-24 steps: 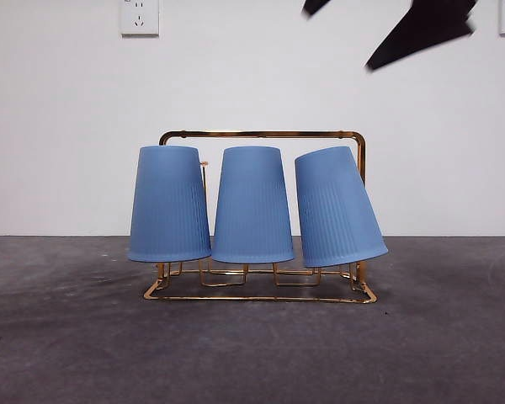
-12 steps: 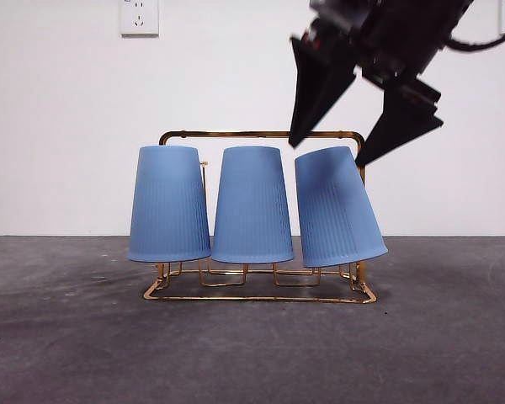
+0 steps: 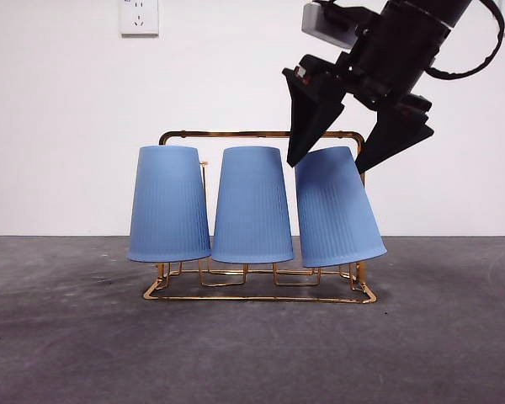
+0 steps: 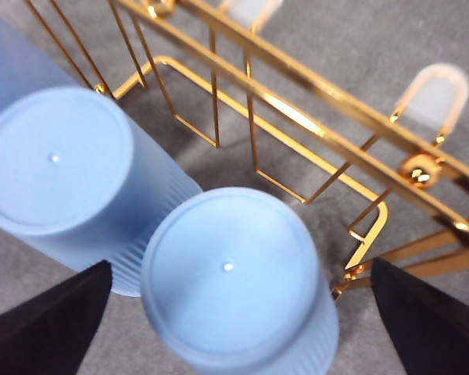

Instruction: The left arm pick up the left cup on cup holder and place it on desk, then the right arm insert the right cup into the first cup, and then the left arm insert the mid cup into the first cup

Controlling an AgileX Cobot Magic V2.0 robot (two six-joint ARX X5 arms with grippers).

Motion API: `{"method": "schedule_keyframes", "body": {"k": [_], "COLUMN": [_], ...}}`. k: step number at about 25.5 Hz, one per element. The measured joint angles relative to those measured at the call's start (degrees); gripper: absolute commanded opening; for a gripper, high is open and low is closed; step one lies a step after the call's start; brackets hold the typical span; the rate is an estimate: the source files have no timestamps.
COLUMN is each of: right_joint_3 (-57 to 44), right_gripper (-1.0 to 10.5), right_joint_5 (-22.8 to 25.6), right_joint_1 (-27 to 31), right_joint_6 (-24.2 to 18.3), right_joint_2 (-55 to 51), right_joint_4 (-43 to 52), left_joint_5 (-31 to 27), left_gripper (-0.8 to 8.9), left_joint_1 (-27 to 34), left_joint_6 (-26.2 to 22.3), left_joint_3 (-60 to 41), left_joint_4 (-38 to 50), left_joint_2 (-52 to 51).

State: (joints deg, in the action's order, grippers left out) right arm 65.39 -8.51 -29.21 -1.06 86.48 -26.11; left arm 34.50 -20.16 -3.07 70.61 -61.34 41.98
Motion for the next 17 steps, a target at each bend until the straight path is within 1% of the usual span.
{"method": "schedule_keyframes", "body": {"k": [3, 6, 8, 11, 17], "right_joint_3": [0.00, 0.00, 0.00, 0.04, 0.04], "right_gripper": [4.2, 3.3, 3.0, 2.9, 2.9], "right_joint_5": [0.02, 0.07, 0.02, 0.85, 0.85], "right_joint_1": [0.00, 0.00, 0.00, -0.02, -0.02], "right_joint_6": [-0.35, -0.46, -0.52, -0.61, -0.63], "right_joint_2": [0.61, 1.18, 1.49, 1.49, 1.31], "right_joint_4": [0.33, 0.63, 0.90, 1.46, 1.44], "left_joint_5": [0.00, -0.02, 0.00, 0.00, -0.02], "left_gripper": [5.62, 5.62, 5.62, 5.62, 5.62], "left_joint_1": [0.00, 0.00, 0.00, 0.00, 0.00], "left_joint_6": [0.00, 0.00, 0.00, 0.00, 0.00], "left_joint_3": [0.00, 0.00, 0.00, 0.00, 0.00], "left_joint_4": [0.02, 0.02, 0.02, 0.02, 0.02], "left_joint_2": [0.00, 0.00, 0.00, 0.00, 0.00]}}
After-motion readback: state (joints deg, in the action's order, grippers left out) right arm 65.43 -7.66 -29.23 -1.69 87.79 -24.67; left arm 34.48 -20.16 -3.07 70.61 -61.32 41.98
